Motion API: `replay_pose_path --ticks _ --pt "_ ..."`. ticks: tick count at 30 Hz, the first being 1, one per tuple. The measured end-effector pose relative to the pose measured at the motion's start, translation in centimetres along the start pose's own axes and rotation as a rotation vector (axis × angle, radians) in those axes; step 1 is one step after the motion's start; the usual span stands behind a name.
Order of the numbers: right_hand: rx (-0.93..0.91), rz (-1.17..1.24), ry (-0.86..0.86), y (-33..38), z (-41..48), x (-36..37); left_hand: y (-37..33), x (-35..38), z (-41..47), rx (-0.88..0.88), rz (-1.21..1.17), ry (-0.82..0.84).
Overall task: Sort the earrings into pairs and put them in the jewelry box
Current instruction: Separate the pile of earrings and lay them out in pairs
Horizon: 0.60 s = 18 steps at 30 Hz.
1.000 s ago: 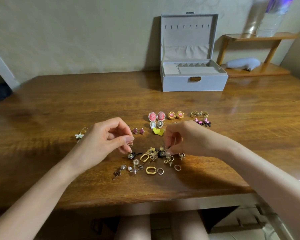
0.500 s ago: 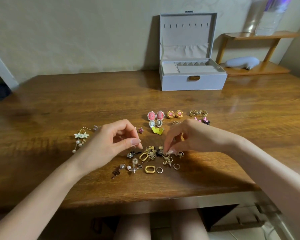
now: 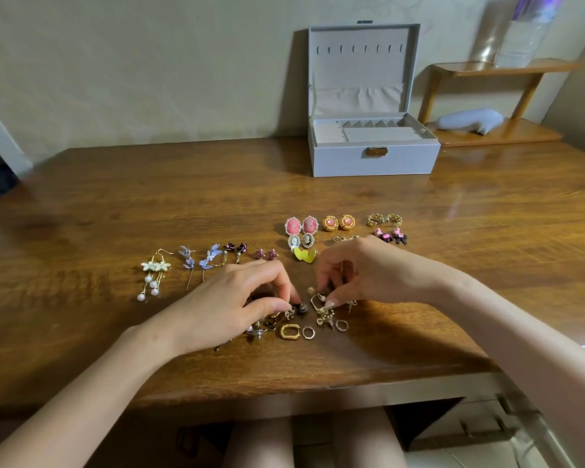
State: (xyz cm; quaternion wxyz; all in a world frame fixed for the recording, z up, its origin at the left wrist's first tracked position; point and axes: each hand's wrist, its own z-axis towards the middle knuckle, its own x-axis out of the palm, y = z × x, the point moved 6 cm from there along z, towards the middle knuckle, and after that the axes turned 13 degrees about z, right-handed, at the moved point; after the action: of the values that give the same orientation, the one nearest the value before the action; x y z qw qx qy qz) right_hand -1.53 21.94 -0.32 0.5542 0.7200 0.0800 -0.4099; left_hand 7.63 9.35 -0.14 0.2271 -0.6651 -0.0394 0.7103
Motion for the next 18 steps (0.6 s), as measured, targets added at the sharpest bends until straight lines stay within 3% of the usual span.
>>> replay_pose_path --ticks 11,18 --pt "0.043 -0.067 -0.035 -0.5 -1.1 -1.8 -0.3 -0.7 -0.1 -0.008 -0.117 -0.028" --pt "-0.052 -0.24 -0.091 1.2 -0.1 0.1 0.2 0.8 1.6 -0.022 0.024 0.028"
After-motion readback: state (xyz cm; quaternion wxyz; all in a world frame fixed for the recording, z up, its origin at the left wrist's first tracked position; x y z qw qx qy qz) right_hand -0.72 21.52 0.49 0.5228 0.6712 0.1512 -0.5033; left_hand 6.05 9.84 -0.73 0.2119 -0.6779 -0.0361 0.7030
